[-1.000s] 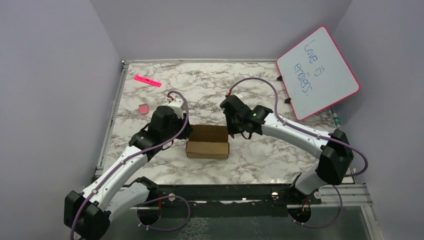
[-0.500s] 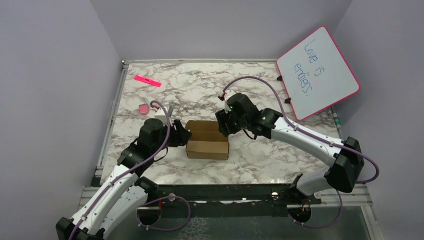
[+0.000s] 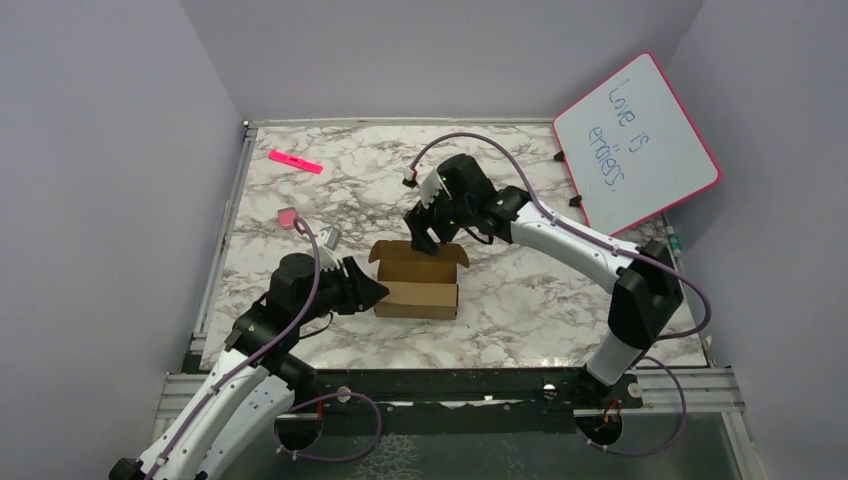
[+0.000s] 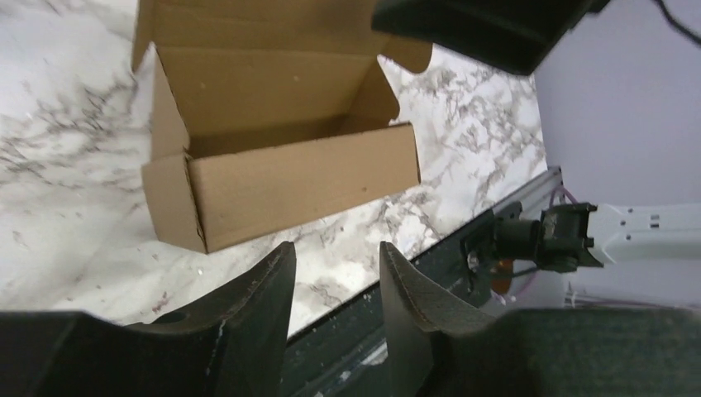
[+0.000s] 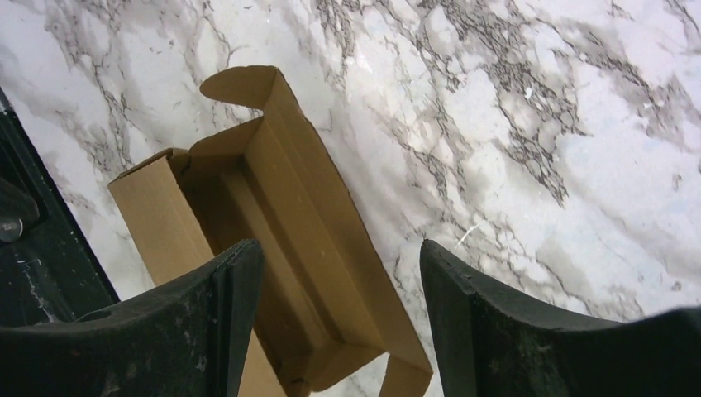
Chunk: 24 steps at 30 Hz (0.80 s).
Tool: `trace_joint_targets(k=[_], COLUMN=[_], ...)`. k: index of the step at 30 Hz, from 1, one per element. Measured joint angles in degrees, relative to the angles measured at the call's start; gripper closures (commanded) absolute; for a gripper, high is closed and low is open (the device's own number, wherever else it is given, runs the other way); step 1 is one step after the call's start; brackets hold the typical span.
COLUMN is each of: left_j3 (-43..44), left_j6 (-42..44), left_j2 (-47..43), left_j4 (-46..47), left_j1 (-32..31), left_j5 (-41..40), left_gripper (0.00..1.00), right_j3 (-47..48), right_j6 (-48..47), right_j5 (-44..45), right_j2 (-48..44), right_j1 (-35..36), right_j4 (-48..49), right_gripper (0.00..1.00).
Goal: Fold the paper box
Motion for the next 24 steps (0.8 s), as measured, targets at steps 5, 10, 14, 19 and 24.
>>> trace_joint_targets(k=[5,10,14,19,24], left_j3=[-2.91,-4.98,-5.66,-7.19,-11.74], left_j6=[-2.32,-3.17,-3.28,-4.44,-6.73], left_j2=[-0.07,-0.04,0.35,1.53,3.1], left_j4=[-0.85,-1.27,-1.11,1.25,5.6], left_j1=[0.0,0.0,0.0,-0.07,-1.09], left_j5=[4.72,7.78,9.33,10.64,10.88], left_gripper=[0.61,0.62,0.62,0.62,0.64], right_j3=[4.0,6.43,7.43,9.73,9.88], right_j6=[-2.69,-4.07,-4.9,-5.9,-6.84], right_j5=[-5.49,-8.57,-10.14,-12.2,-14.53], right_j2=[5.07,9.44,11.67,14.05,14.23], right_j1=[-1.49,-1.77,-1.77,-1.77,-1.79], right_j4=[-0.57,-1.05,-2.1,-4.11,-5.79], right_gripper=[0.31,0.33,0.38,0.5,0.63])
